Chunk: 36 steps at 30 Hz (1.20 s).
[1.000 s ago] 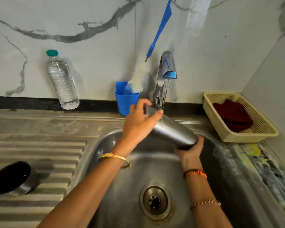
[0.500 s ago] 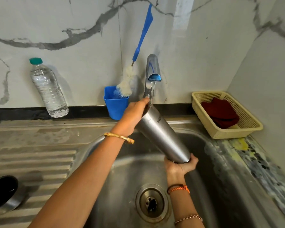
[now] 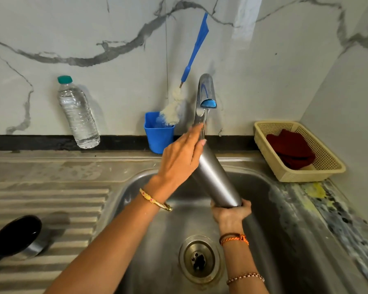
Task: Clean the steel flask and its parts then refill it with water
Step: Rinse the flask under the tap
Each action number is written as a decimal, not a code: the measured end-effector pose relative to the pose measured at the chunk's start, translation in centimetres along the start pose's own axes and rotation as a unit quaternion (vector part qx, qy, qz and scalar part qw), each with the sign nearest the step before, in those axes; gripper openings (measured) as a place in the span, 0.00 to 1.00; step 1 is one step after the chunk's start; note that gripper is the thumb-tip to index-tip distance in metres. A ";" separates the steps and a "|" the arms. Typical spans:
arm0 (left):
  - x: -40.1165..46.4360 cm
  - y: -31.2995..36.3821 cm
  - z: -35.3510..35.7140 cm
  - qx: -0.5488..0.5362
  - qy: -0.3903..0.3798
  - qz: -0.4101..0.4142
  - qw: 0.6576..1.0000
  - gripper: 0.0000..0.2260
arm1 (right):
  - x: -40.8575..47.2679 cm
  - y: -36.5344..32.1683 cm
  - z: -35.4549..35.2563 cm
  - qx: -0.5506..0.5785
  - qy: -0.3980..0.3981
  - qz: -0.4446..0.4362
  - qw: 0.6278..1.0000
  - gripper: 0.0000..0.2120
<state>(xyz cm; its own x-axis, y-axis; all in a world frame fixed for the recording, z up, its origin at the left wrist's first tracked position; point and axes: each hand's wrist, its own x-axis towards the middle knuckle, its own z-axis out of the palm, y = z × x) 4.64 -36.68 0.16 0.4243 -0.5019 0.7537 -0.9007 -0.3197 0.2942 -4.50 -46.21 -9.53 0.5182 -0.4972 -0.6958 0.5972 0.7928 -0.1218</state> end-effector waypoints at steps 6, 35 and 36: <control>0.6 2.1 -0.4 0.026 -0.067 -0.276 0.958 0.12 | -0.3 -0.2 -0.7 0.064 -0.096 -0.063 0.991 0.12; -12.4 -0.3 -0.3 -0.585 0.032 -0.767 0.260 0.24 | -9.1 3.8 9.2 -0.563 -0.269 -0.249 0.740 0.18; -12.1 -0.1 -0.3 -0.582 0.034 -0.767 0.269 0.22 | -9.0 3.5 9.2 -0.576 -0.272 -0.261 0.726 0.22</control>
<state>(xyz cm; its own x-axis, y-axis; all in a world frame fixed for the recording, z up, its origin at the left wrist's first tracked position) -0.43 -30.30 -8.82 0.4126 -0.4697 -0.7805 0.8928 0.3787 0.2441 -1.41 -42.20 2.79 0.7569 -0.6535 0.0018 0.0541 0.0598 -0.9967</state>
